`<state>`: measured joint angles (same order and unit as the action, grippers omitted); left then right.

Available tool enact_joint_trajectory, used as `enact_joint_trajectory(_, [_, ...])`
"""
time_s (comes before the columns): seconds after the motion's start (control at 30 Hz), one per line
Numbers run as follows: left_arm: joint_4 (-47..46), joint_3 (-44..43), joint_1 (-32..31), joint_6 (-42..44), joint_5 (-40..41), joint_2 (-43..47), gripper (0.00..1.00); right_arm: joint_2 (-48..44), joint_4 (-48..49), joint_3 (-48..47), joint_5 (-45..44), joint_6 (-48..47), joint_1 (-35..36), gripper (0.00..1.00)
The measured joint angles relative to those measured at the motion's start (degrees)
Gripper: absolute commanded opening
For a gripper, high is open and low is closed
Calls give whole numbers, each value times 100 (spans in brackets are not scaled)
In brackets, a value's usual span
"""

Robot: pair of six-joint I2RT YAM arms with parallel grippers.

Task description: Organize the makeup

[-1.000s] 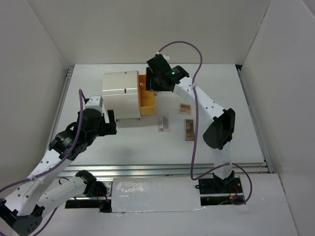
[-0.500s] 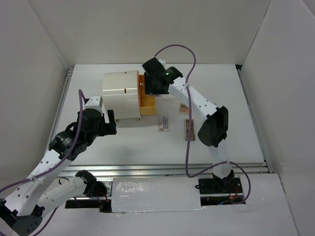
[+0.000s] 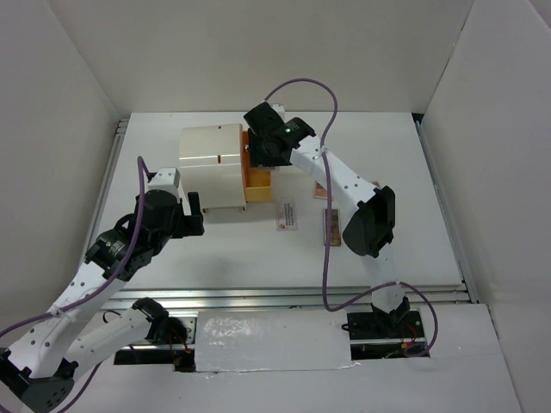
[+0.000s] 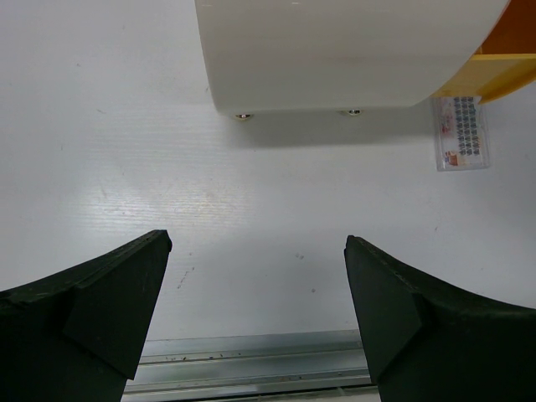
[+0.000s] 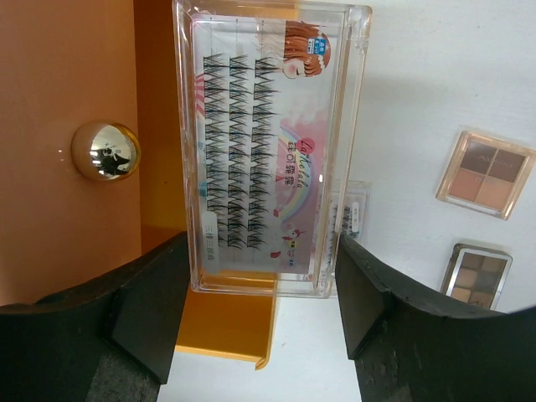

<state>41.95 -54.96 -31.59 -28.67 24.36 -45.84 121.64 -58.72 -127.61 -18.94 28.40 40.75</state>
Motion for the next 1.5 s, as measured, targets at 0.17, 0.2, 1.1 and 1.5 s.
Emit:
enact_joint_trajectory(0.17, [-2,0,0,0,0,35,99,52,-11,-87,-22,-20,31,63])
enact_joint_trajectory(0.2, [0,0,0,0,0,44,99,59,-13,-105,-20,-26,46,63])
enact_joint_trajectory(1.1, [-2,0,0,2,-17,50,100,85,-37,-190,168,-101,129,86])
enact_joint_trajectory(1.5, [63,0,2,-111,330,81,99,-3689,2155,4942,234,334,13,100])
